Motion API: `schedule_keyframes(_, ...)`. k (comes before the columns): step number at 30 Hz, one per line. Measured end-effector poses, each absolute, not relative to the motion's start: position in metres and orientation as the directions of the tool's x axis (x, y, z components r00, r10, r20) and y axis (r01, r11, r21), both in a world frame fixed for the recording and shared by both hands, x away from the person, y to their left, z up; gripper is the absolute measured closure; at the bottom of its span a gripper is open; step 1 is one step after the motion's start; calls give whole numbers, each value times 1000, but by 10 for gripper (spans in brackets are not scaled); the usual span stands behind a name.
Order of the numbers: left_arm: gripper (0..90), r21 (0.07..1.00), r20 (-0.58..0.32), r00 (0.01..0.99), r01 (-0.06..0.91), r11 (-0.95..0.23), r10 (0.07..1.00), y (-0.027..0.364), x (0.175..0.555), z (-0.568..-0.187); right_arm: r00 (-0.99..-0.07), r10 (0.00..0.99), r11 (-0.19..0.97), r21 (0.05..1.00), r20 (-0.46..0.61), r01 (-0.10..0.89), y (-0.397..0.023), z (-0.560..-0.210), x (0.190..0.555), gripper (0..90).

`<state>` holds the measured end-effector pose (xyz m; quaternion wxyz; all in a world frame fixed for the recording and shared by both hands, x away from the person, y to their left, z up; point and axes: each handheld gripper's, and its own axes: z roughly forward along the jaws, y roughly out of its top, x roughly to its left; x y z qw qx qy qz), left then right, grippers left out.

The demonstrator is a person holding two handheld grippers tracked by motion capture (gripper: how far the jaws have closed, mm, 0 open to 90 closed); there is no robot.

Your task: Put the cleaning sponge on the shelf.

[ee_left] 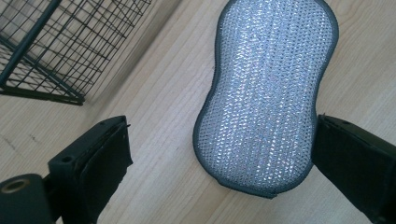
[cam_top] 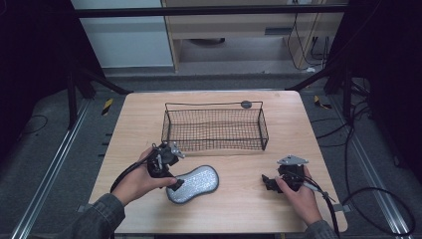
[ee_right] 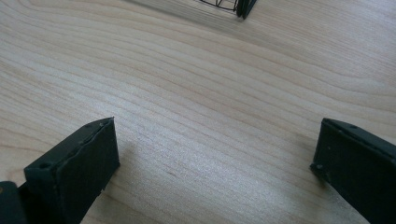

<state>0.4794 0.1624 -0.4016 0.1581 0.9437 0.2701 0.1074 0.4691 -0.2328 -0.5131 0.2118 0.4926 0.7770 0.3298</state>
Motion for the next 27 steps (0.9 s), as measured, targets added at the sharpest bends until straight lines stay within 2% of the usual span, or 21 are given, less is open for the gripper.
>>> schedule_keyframes(14, 49, 314, 92, 859, 454, -834, 503, 144, 481, -405, -426, 905, 298, 721, -4, 625, -233, -513, 470, 3)
schedule_keyframes(27, 47, 239, 80, 879, 441, -865, 470, 130, 489, -413, -426, 904, 299, 721, -6, 624, -233, -513, 471, 4)
